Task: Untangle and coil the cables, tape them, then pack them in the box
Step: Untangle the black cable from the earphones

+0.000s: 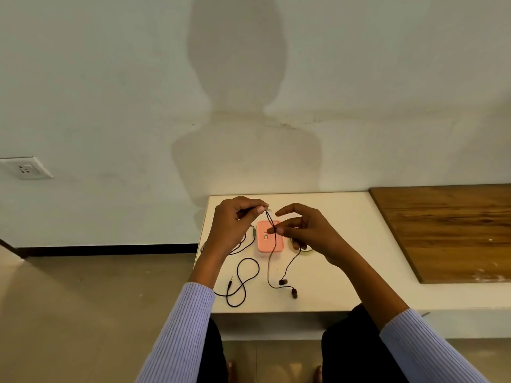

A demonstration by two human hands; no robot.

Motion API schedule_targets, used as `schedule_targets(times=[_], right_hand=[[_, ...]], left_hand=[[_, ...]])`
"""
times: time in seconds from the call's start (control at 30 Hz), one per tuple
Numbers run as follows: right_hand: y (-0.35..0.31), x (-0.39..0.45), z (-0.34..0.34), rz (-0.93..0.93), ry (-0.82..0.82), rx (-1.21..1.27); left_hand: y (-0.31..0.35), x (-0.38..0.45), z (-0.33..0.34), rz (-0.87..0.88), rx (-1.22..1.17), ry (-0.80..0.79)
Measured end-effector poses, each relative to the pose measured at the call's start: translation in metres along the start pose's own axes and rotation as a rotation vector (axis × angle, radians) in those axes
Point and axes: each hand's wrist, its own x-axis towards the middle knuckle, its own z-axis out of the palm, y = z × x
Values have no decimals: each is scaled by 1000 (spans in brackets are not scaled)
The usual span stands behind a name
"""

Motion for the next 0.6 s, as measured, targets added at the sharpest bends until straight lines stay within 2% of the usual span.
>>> schedule_targets(times=[0.13,0.27,0.43,0.6], right_hand=[[3,-1,-10,-38,48,31],[1,2,-4,-109,70,-146],[3,0,1,-115,76,-96],[13,3,1,-153,79,-220]], left_hand=[[-2,-1,-3,-23,0,-16],[0,-5,5,-20,25,-32],[1,-2,4,-3,48,13],[2,-4,3,20,59,71]])
